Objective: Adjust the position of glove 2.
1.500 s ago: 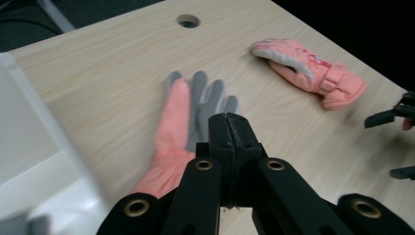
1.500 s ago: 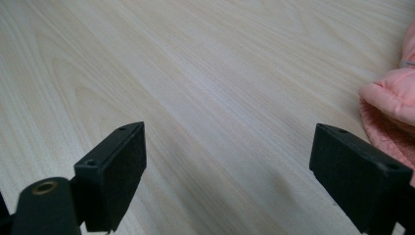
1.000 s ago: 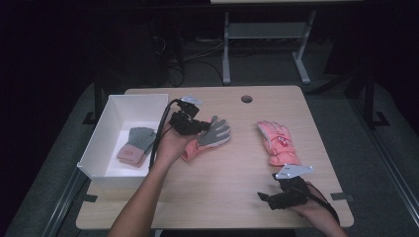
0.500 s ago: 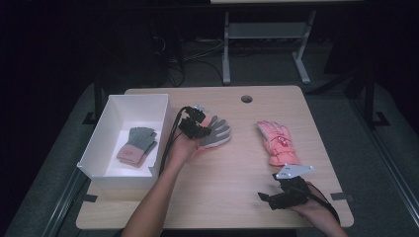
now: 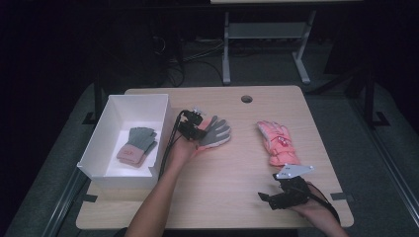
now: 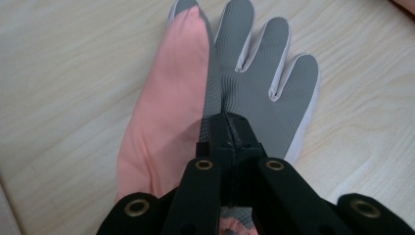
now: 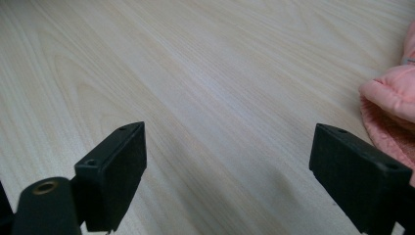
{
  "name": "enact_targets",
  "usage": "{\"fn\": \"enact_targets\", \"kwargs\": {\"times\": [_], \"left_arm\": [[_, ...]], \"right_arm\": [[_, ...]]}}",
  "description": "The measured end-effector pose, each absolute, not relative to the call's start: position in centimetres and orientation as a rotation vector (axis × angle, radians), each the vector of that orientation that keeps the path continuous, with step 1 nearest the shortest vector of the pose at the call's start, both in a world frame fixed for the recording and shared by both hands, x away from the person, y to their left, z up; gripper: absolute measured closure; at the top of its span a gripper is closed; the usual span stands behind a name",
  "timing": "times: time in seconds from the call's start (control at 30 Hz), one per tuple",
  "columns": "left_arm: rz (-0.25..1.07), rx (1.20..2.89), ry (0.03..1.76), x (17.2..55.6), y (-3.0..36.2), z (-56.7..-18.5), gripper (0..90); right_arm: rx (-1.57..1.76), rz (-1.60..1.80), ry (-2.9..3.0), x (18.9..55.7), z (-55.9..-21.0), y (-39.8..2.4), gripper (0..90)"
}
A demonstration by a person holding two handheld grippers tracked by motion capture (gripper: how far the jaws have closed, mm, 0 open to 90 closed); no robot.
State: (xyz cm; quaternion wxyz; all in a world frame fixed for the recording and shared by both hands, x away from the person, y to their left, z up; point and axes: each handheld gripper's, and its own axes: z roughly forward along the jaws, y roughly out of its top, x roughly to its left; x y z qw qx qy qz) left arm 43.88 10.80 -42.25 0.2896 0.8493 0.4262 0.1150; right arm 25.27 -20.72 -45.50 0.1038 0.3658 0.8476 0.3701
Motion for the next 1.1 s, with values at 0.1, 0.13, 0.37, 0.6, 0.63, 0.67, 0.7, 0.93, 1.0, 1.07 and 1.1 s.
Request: {"fn": "enact_targets", "kwargs": {"times": [0.1, 0.13, 0.37, 0.6, 0.63, 0.67, 0.7, 0.93, 1.0, 1.07, 1.1], "left_arm": [[0.272, 2.274, 1.135, 43.8, 10.8, -42.7, 89.8], [0.254, 2.276, 1.129, 43.7, 10.9, -42.8, 89.8], [0.169, 2.294, 1.079, 42.9, 10.3, -42.7, 89.8], [0.082, 2.329, 0.991, 41.2, 8.9, -42.7, 89.8], [0.073, 2.333, 0.976, 40.9, 8.7, -42.7, 89.8], [0.065, 2.333, 0.967, 40.7, 8.5, -42.7, 89.8], [0.040, 2.325, 0.962, 40.3, 8.1, -42.8, 89.8], [-0.053, 2.344, 0.864, 38.0, 6.2, -42.7, 89.8], [-0.079, 2.355, 0.836, 37.2, 5.7, -42.8, 89.8], [-0.092, 2.358, 0.809, 36.6, 5.2, -42.9, 89.8], [-0.102, 2.361, 0.789, 36.2, 5.0, -42.8, 89.8]], "right_arm": [[1.081, 1.094, 2.499, 25.2, -45.5, -20.7, 13.7], [1.081, 1.093, 2.499, 25.2, -45.4, -20.7, 13.7], [1.077, 1.087, 2.504, 25.3, -45.5, -20.7, 13.7], [1.080, 1.087, 2.501, 25.3, -45.4, -20.7, 13.7], [1.080, 1.085, 2.503, 25.2, -45.4, -20.7, 13.7], [1.077, 1.083, 2.504, 25.3, -45.4, -20.7, 13.7], [1.077, 1.082, 2.505, 25.3, -45.4, -20.7, 13.7], [1.079, 1.082, 2.504, 25.3, -45.4, -20.7, 13.7], [1.082, 1.085, 2.501, 25.2, -45.4, -20.7, 13.7], [1.080, 1.085, 2.501, 25.2, -45.4, -20.7, 13.7], [1.074, 1.082, 2.504, 25.3, -45.4, -20.7, 13.7]]}}
